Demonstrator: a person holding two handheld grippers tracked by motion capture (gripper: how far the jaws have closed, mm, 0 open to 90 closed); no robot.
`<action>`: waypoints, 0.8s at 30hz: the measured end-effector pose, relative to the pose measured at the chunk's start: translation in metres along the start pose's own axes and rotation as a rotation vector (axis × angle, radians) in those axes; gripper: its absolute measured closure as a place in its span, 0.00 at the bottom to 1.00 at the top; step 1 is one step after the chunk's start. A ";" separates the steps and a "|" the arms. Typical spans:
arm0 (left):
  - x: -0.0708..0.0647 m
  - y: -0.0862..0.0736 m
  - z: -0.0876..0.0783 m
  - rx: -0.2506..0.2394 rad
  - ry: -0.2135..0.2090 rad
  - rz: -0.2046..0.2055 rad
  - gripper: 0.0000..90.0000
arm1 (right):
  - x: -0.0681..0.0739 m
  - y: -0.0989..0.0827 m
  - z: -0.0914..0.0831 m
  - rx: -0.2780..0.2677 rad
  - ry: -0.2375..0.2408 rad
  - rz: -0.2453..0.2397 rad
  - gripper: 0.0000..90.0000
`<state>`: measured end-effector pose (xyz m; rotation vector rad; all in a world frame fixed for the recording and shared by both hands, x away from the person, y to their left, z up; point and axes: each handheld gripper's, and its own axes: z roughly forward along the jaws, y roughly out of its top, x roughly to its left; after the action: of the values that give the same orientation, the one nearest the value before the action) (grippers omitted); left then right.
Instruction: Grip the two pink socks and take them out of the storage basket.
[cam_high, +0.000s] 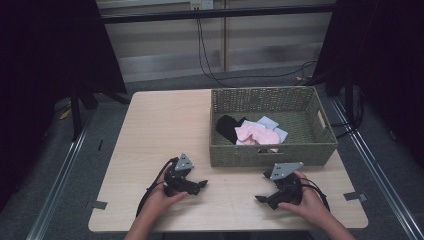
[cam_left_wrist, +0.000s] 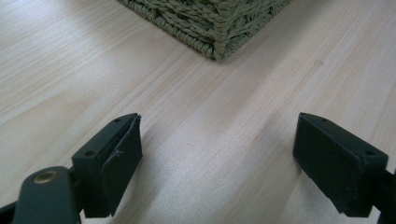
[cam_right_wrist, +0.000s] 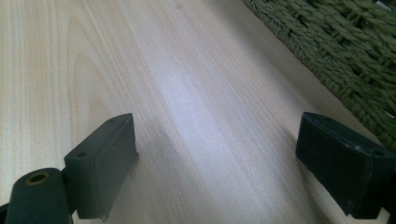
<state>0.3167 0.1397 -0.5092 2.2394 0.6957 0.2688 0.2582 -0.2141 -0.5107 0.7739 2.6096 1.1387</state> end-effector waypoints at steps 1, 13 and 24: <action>0.000 0.000 0.000 0.000 0.000 0.000 0.17 | 0.000 0.000 0.000 0.000 -0.001 0.000 0.13; 0.000 0.000 0.000 0.000 0.000 -0.001 0.17 | 0.000 0.001 0.000 0.009 0.002 0.004 0.14; 0.000 0.000 0.000 0.000 0.000 -0.001 0.17 | -0.004 0.036 -0.006 0.297 0.087 -0.070 0.21</action>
<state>0.3168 0.1397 -0.5091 2.2390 0.6963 0.2681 0.2734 -0.1994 -0.4809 0.6924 2.8948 0.7917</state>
